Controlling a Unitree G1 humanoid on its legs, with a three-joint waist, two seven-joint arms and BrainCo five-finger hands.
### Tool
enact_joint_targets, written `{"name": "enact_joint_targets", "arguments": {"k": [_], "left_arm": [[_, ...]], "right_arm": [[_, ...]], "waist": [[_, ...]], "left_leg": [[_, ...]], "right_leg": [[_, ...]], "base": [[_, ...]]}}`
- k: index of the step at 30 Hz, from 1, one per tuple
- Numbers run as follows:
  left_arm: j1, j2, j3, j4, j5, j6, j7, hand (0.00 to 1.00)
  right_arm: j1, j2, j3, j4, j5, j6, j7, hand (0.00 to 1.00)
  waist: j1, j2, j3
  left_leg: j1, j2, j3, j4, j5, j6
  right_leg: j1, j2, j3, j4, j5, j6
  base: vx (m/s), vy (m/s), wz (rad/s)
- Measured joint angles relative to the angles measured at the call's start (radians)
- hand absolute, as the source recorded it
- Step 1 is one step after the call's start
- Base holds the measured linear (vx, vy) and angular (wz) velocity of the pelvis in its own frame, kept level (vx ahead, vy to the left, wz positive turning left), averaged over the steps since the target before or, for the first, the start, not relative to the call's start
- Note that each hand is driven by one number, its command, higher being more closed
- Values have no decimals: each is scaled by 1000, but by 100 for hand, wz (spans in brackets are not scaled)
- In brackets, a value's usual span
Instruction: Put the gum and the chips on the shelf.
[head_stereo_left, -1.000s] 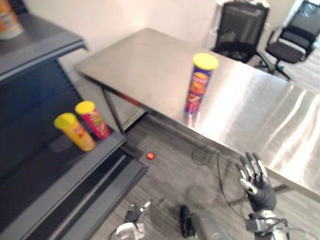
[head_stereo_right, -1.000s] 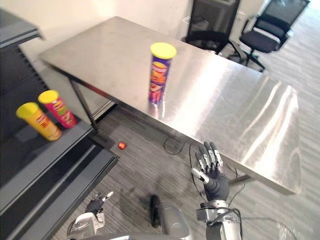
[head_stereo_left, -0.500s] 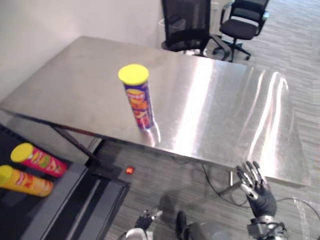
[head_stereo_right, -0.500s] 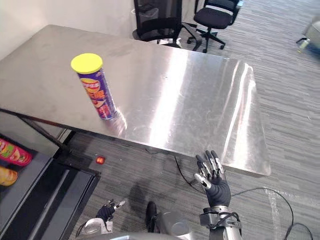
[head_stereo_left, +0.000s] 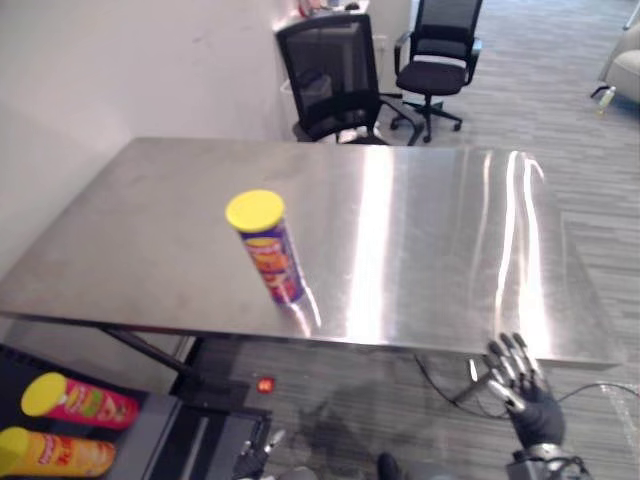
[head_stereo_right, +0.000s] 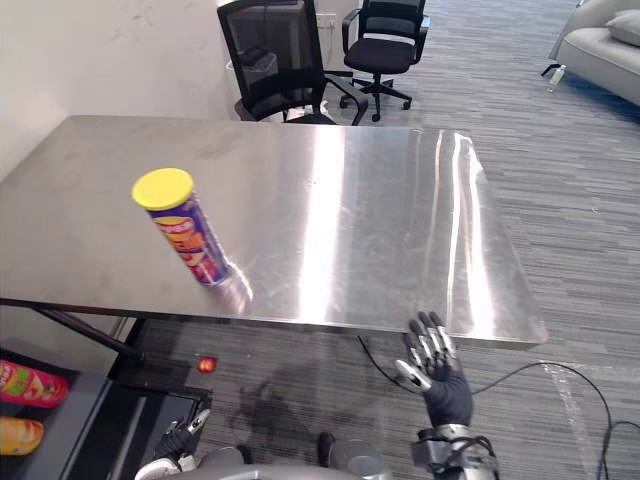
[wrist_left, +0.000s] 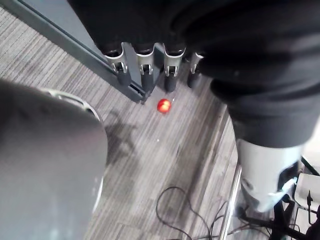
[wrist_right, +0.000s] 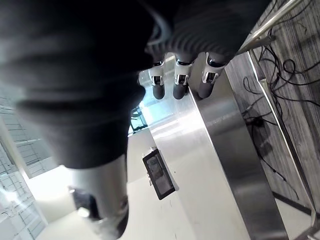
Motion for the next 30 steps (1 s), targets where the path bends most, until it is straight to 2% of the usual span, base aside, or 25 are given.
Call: {"name": "enact_joint_targets", "arguments": {"k": [2, 4, 6, 9, 14, 20, 26, 28, 30], "left_arm": [[5, 12, 2, -1, 3, 0, 0, 0], [6, 20, 5, -5, 2, 0, -1, 0], [9, 21, 10, -17, 5, 2, -6, 0], [9, 23, 5, -16, 12, 1, -15, 0], [9, 22, -9, -24, 46, 1, -22, 0], [11, 23, -17, -27, 48, 1, -39, 0], [11, 27, -28, -24, 49, 1, -59, 0], [15, 27, -29, -25, 48, 1, -62, 0], [17, 27, -37, -26, 48, 3, -67, 0]], "right_arm": [[12, 9, 3, 2, -5, 3, 0, 0], [15, 15, -7, 3, -11, 4, -6, 0], [18, 15, -24, 2, -11, 3, -9, 0], [18, 12, -41, 2, -10, -1, -17, 0], [17, -22, -60, -16, -11, 22, -17, 0], [17, -90, -96, -26, -20, 54, -15, 0], [-20, -279, -93, -26, -93, 90, -9, 0], [-107, -323, -95, -29, -93, 83, 4, 0], [-252, -373, -122, -30, -93, 51, 4, 0]], "waist": [[-1, -26, -19], [-1, -47, -26], [0, -61, -32], [0, -61, -33], [3, -63, -33], [4, -67, -45], [16, -64, -64], [17, -64, -75], [22, -62, -90]], "left_leg": [[23, -56, 6, -74, 14, 22], [29, -87, 11, -122, 33, 43], [34, -119, 23, -166, 52, 61], [58, -156, 27, -218, 69, 83], [67, -179, 8, -276, 84, 85], [66, -191, -35, -356, 150, 93], [33, -192, -74, -361, 178, 90], [15, -192, -84, -361, 185, 88], [7, -194, -107, -361, 190, 91]], "right_leg": [[0, -47, 2, -14, -2, 30], [0, -74, 4, -42, 12, 50], [5, -103, 11, -82, 30, 78], [25, -134, 12, -122, 44, 100], [26, -150, 0, -135, 48, 108], [10, -155, -44, -139, 50, 112], [-6, -153, -77, -140, 52, 127], [-18, -153, -87, -140, 49, 123], [-21, -155, -101, -147, 51, 125]], "base": [[142, 286, 9], [100, 206, 10], [89, 158, 2], [48, 136, 1], [-19, 54, 9], [-17, -2, 22], [-55, -6, 17], [-60, 5, 23], [-22, 13, 31]]}}
